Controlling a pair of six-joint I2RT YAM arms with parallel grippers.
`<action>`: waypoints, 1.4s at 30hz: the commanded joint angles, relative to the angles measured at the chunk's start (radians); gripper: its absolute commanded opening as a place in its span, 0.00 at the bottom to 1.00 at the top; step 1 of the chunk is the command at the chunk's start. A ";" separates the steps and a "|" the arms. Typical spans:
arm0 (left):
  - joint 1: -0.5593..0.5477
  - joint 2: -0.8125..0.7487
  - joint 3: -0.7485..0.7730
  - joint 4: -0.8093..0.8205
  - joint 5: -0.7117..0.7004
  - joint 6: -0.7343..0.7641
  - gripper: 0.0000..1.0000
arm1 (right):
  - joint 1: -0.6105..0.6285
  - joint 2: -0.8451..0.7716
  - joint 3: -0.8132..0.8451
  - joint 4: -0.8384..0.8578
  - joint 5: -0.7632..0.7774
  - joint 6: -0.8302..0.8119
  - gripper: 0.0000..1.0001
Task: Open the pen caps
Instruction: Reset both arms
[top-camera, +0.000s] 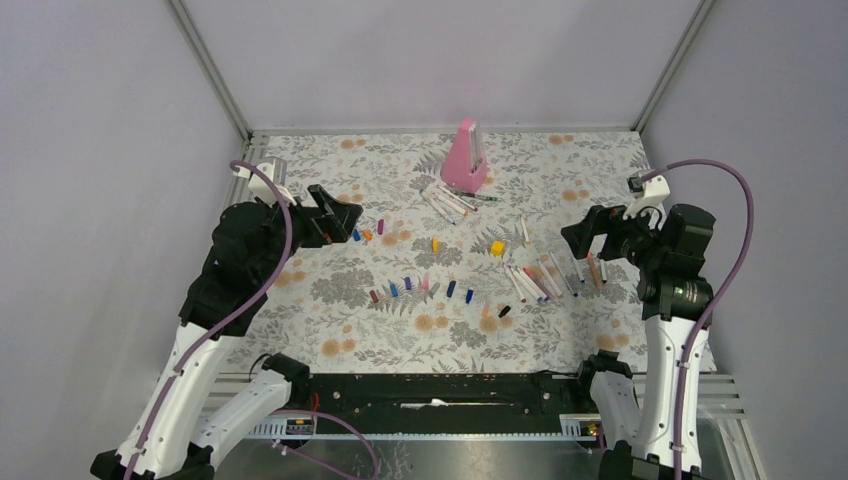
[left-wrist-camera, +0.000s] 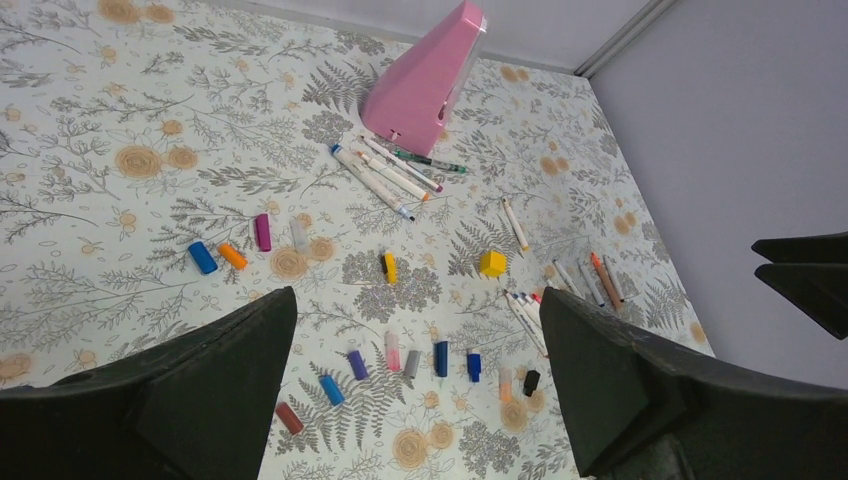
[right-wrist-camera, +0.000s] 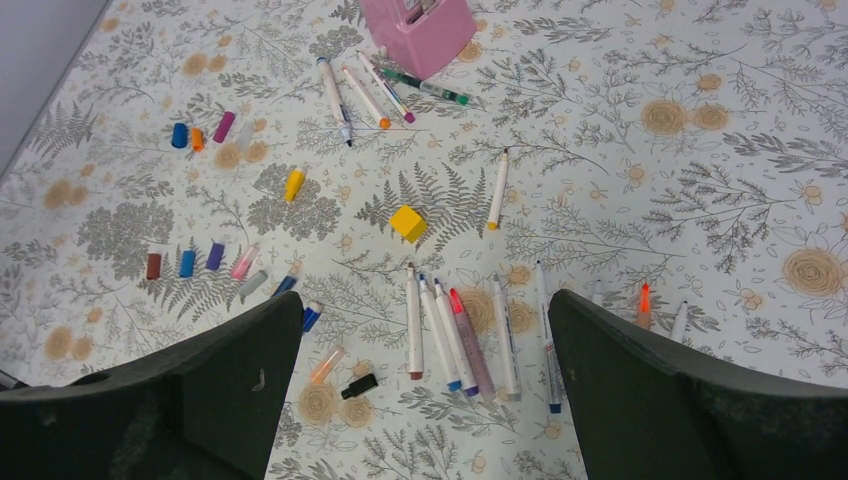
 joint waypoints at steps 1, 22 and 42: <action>0.004 -0.016 0.051 0.014 -0.031 0.030 0.99 | -0.003 -0.028 0.045 -0.011 0.035 0.071 1.00; 0.005 -0.055 0.076 0.003 -0.091 0.080 0.99 | -0.003 -0.030 0.087 -0.016 0.060 0.099 0.99; 0.005 -0.066 0.078 0.005 -0.107 0.101 0.99 | -0.007 0.002 0.128 -0.016 0.075 0.100 1.00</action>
